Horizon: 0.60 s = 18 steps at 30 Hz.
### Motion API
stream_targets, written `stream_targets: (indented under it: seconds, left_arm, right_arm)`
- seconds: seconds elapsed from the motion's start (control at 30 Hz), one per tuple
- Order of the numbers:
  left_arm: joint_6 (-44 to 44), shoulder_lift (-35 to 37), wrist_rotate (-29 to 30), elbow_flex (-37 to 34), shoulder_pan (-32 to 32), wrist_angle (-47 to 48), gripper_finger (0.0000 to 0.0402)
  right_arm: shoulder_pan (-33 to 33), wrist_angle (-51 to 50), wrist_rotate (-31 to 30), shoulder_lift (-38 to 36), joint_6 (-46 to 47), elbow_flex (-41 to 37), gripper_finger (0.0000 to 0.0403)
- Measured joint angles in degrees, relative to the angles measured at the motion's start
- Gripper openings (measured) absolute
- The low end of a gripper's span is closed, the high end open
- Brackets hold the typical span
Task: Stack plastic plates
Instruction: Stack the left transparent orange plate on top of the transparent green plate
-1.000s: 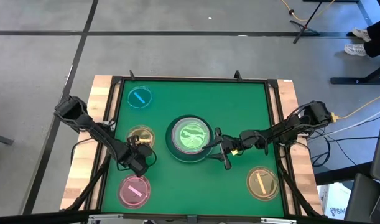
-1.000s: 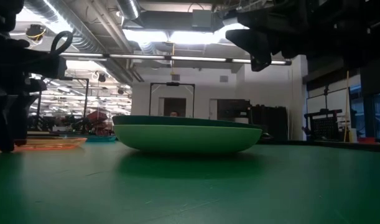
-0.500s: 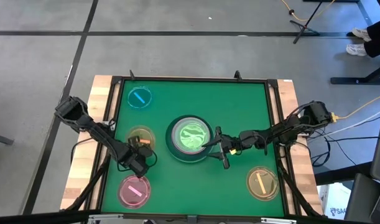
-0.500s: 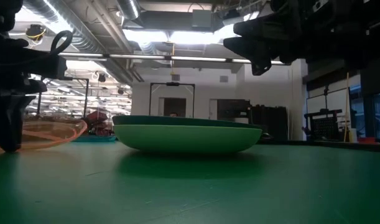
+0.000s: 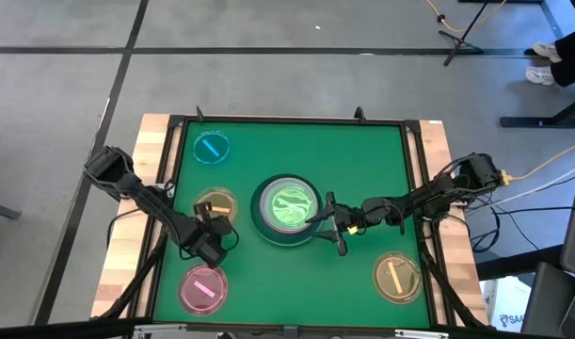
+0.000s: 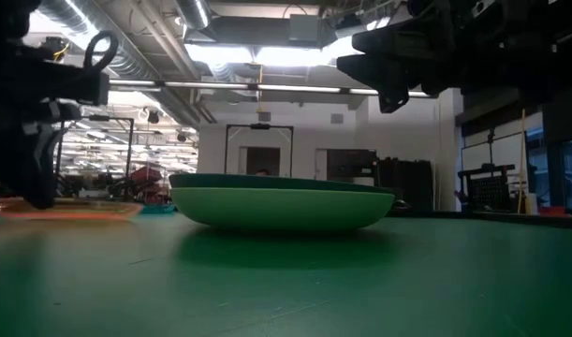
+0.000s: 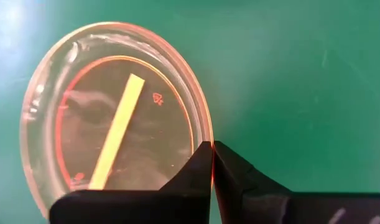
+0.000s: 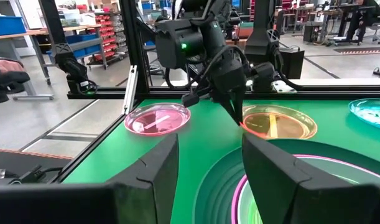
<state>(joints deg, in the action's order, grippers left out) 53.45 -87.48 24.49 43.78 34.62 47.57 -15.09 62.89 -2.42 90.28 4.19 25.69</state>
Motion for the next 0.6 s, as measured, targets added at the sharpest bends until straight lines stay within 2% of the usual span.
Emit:
stream_targets:
  seconds: [0.23,0.37,0.6]
  left_arm:
    - [0.01,0.04,5.54,5.14,-0.01,6.74,0.0001]
    - [-0.24,0.07,10.95,8.11,-0.01,9.52,0.0001]
    - [-8.24,0.11,19.54,14.16,-0.25,9.47,0.0000]
  right_arm:
    - [0.00,0.00,0.01,0.00,0.00,0.00,0.0170]
    - [0.00,0.00,0.01,0.00,0.00,0.00,0.0170]
    - [0.00,-0.01,0.01,0.00,0.00,0.00,0.0170]
